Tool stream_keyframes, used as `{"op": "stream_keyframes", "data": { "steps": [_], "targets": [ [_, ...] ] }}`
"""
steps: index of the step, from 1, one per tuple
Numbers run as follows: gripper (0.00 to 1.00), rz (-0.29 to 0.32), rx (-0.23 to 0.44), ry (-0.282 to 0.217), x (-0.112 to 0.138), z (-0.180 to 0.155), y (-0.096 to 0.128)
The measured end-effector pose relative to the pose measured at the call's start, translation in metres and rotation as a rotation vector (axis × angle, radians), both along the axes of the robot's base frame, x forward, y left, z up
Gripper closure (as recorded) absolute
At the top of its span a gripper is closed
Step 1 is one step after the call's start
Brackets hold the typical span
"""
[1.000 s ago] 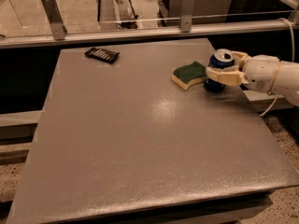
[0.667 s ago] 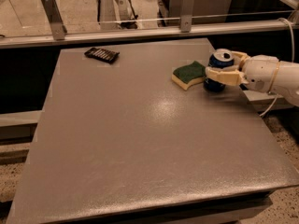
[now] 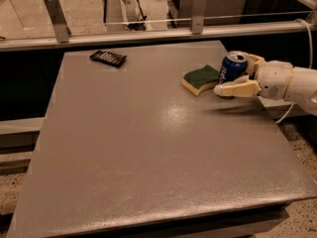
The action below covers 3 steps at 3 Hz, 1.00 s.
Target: Move pepsi can near rxbar chocolate
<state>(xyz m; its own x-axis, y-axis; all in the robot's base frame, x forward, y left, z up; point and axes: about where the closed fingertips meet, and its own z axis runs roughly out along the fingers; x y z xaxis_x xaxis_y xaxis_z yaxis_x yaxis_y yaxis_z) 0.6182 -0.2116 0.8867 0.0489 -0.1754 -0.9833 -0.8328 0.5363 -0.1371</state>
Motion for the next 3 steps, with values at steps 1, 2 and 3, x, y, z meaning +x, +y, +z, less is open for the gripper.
{"op": "stream_keyframes", "data": {
  "steps": [1,2,3],
  "targets": [
    [0.00,-0.007,0.017,0.003,-0.007,0.000,-0.001],
    [0.00,-0.029,0.009,-0.005,-0.024,0.009,-0.012],
    [0.00,-0.058,-0.042,-0.031,-0.051,0.035,-0.036]
  ]
}}
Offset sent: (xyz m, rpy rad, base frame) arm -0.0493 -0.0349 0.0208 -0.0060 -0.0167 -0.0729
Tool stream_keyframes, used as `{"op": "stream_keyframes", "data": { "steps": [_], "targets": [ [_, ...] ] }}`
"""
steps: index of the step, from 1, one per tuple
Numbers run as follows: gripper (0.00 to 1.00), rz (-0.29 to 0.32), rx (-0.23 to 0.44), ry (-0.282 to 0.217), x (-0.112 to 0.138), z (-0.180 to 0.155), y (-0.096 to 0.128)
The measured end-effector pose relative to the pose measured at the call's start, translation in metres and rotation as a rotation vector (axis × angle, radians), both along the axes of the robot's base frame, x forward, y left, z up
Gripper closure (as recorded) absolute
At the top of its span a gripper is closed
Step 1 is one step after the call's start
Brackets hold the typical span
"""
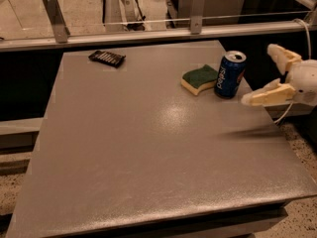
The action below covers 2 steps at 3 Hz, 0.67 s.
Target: Move pepsi can near rxbar chocolate
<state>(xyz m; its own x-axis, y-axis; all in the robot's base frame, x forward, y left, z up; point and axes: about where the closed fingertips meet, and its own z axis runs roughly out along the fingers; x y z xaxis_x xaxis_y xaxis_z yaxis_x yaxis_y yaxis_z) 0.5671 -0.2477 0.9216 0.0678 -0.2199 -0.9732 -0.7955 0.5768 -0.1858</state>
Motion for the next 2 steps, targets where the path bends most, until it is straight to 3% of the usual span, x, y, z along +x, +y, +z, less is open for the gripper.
{"op": "stream_keyframes", "data": {
  "steps": [1,2],
  "targets": [
    [0.00,-0.044,-0.075,-0.036,-0.0401,0.0362,-0.0241],
    [0.00,-0.051,-0.085,-0.044,-0.0456,0.0433,-0.0262]
  ]
}}
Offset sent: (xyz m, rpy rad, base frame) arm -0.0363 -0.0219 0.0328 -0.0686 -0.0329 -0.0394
